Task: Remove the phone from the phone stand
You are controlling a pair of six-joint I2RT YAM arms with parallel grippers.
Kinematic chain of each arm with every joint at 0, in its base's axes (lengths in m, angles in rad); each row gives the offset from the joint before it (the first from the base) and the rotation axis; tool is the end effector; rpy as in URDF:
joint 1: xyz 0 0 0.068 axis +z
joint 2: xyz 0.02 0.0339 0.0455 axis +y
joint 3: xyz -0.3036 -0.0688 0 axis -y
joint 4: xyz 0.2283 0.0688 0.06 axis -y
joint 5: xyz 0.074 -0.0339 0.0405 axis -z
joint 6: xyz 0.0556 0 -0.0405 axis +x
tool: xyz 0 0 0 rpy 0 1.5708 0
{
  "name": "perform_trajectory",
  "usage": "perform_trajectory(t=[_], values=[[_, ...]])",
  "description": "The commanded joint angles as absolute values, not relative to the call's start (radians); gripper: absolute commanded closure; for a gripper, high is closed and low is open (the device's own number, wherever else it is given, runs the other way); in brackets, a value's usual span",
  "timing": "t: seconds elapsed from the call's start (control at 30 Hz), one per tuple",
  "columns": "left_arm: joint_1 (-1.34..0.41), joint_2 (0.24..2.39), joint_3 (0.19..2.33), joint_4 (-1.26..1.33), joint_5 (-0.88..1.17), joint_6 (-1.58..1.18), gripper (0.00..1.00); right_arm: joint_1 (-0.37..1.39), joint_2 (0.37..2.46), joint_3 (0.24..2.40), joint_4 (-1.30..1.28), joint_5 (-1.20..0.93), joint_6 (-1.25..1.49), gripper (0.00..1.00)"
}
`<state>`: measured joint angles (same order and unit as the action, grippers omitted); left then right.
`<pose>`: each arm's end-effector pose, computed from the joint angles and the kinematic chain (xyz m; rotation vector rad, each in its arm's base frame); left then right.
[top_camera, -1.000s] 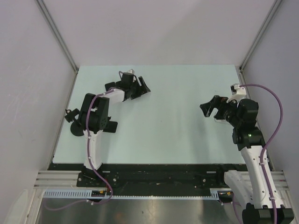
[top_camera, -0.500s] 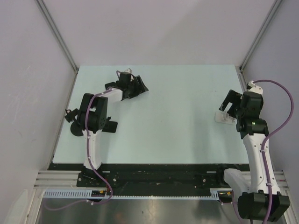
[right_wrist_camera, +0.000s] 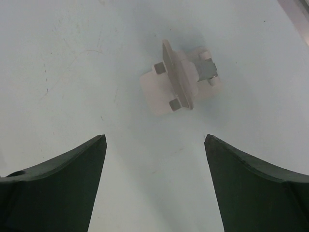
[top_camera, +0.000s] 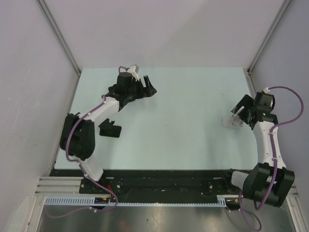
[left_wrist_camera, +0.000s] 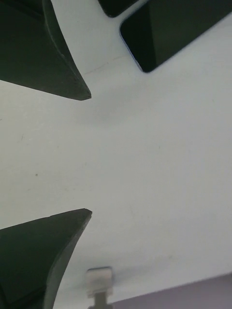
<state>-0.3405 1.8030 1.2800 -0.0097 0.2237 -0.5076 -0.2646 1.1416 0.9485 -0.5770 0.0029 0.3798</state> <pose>0.3994 -0.1546 0.2818 -0.0424 2.1774 -0.7334 0.2145 -0.0583 0.3144 0.7428 2.2206 0.0537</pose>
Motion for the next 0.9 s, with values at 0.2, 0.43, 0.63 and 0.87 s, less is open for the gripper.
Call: perform_trajectory(t=[0.2, 0.43, 0.63, 0.87], values=[[-0.396, 1.376, 1.062, -0.132, 0.334, -0.209, 0.00, -0.325, 1.299, 0.985, -0.445, -0.068, 0.451, 0.20], [-0.397, 1.273, 0.973, -0.184, 0.318, -0.114, 0.00, -0.342, 1.370, 0.982, -0.402, -0.029, 0.437, 0.35], [-0.442, 1.246, 0.982, -0.215, 0.264, -0.040, 0.00, -0.338, 1.378, 0.971, -0.388, -0.025, 0.417, 0.69], [-0.511, 1.246, 0.989, -0.232, 0.259, 0.032, 0.00, -0.217, 1.312, 0.966, -0.374, -0.051, 0.341, 1.00]])
